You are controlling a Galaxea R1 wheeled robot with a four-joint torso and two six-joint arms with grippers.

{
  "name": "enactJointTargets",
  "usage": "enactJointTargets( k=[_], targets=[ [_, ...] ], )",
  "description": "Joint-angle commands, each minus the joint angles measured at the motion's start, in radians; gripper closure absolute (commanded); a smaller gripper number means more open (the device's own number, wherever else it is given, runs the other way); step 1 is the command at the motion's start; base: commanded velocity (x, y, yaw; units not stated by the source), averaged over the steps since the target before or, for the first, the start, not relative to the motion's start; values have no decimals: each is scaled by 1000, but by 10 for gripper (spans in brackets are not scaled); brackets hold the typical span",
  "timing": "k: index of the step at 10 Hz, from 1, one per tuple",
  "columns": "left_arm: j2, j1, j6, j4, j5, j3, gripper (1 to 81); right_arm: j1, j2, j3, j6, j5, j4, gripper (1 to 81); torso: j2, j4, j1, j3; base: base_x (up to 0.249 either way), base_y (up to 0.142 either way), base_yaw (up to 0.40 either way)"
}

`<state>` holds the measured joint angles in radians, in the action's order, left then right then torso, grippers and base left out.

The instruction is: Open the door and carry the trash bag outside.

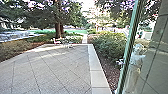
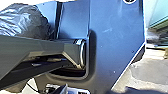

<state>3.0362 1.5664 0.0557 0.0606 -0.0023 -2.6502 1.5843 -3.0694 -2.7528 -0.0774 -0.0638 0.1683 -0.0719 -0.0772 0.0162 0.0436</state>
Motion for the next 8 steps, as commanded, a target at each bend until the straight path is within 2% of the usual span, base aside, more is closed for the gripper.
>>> enactJointTargets(
  k=[1, 8],
  targets=[
    [7, -38, 9, 5, 56, 10, 811, -39, -7, 7, 1, -59, -6, 10, 0, 0, 0, 0, 124, 0, 0],
    [9, -38, 9, 7, 56, 10, 811, -42, -8, 9, 1, -59, -6, 10, 0, 0, 0, 0, 124, 0, 0]
  ],
)
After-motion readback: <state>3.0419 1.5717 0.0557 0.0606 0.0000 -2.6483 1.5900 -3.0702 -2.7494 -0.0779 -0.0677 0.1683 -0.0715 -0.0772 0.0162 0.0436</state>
